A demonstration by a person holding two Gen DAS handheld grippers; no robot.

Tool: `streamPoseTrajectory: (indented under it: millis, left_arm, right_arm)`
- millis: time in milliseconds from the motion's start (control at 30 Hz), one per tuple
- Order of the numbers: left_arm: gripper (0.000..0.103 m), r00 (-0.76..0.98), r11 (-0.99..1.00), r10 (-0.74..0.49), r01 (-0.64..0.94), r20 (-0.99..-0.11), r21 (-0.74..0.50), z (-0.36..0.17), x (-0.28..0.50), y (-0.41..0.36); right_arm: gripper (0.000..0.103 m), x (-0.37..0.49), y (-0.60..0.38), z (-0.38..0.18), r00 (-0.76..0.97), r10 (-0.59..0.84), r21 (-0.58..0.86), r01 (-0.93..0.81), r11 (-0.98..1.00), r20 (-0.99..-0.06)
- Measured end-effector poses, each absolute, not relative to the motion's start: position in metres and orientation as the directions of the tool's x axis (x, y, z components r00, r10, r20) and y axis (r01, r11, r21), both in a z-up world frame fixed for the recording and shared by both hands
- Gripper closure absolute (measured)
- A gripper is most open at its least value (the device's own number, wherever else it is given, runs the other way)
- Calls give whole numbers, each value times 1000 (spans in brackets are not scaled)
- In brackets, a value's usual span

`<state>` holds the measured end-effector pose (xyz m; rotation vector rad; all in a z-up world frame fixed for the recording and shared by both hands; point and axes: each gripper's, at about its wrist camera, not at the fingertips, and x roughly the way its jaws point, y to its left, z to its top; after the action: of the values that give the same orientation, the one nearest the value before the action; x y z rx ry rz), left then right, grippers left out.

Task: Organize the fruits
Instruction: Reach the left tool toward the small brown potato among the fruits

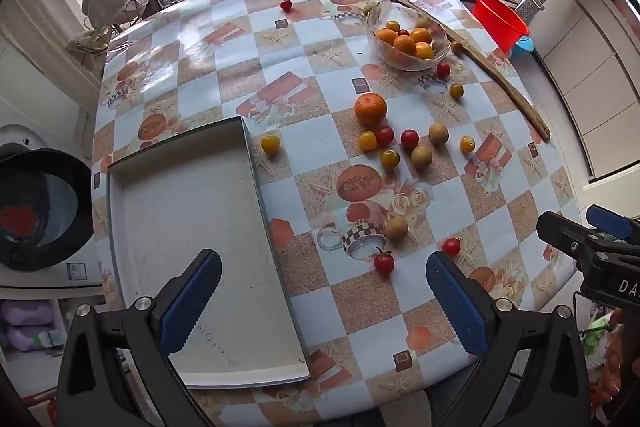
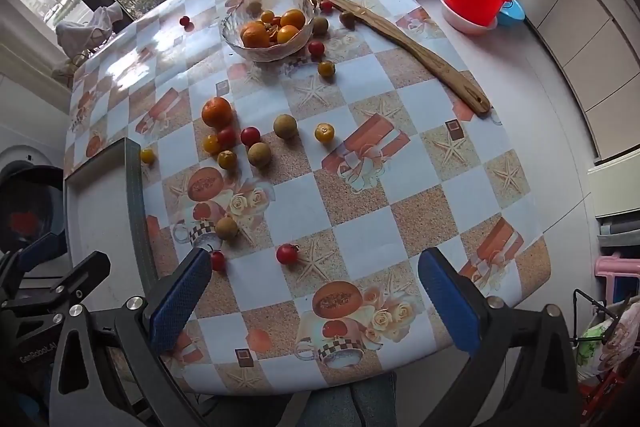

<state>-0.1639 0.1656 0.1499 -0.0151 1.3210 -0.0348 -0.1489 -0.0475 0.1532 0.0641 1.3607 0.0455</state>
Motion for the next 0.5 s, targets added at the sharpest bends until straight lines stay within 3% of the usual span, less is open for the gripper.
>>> streamPoseTrajectory:
  millis: [300, 367, 500]
  left_arm:
    - [0, 234, 987, 63, -161, -970, 25, 156, -164, 140]
    - [0, 226, 979, 84, -202, -970, 38, 158, -167, 133]
    - [0, 209, 966, 104, -255, -972, 49, 160, -172, 123]
  right_arm:
    - [0, -123, -70, 162, 192, 98, 62, -188, 980, -976]
    - [0, -121, -80, 163, 212, 161, 111, -230, 967, -964]
    - [0, -113, -85, 164, 195, 124, 64, -288, 955, -973]
